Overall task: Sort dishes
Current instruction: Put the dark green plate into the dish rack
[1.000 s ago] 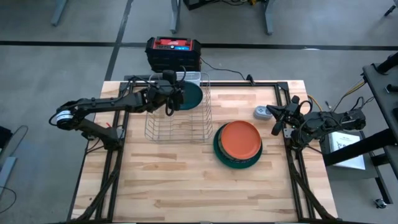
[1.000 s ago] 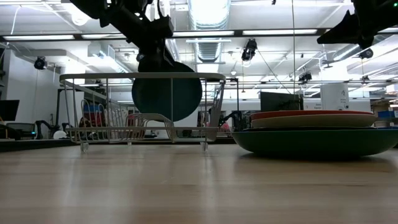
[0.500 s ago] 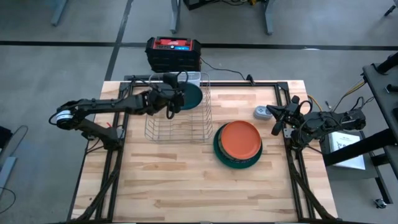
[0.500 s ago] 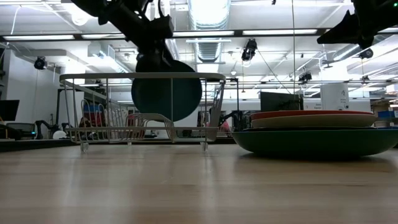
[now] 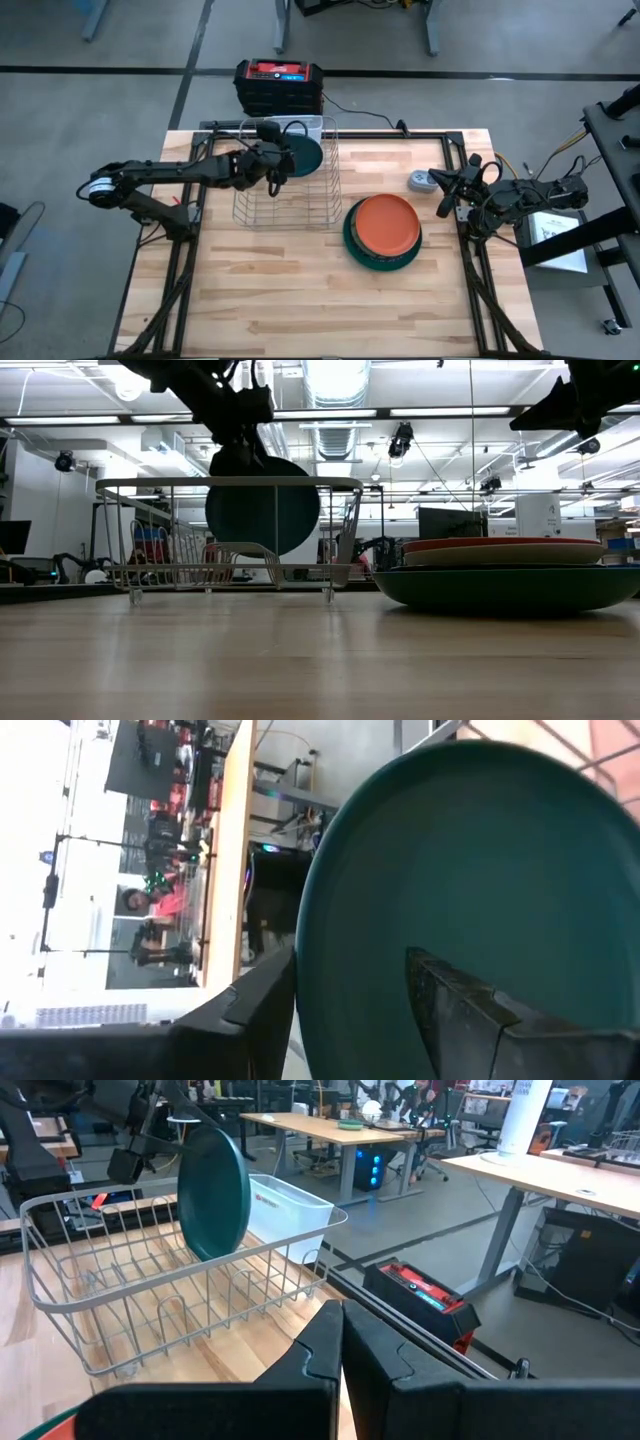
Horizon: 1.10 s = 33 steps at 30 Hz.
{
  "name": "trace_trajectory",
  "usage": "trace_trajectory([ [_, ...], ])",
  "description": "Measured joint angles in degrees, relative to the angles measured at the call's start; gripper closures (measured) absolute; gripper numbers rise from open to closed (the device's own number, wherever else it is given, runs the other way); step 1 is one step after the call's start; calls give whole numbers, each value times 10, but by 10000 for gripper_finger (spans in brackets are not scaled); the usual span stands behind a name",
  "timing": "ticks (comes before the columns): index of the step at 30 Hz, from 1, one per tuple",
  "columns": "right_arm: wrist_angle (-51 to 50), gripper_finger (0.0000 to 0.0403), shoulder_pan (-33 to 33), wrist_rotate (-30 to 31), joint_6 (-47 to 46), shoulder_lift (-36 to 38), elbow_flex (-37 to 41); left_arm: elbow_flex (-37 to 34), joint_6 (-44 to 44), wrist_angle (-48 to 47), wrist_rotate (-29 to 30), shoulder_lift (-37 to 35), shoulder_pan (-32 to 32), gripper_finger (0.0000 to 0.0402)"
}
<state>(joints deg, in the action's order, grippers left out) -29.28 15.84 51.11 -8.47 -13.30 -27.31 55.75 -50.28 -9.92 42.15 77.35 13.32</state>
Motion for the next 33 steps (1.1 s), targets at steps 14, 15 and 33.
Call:
trace_trajectory([
  [14,0,403,0,0,0,0,0,-1,79,-60,63,-1,-7,225],
  [15,0,403,0,0,0,0,0,-1,84,-62,62,-1,-8,225],
  [33,0,403,0,0,0,0,0,-2,164,-138,121,-2,-11,225],
])
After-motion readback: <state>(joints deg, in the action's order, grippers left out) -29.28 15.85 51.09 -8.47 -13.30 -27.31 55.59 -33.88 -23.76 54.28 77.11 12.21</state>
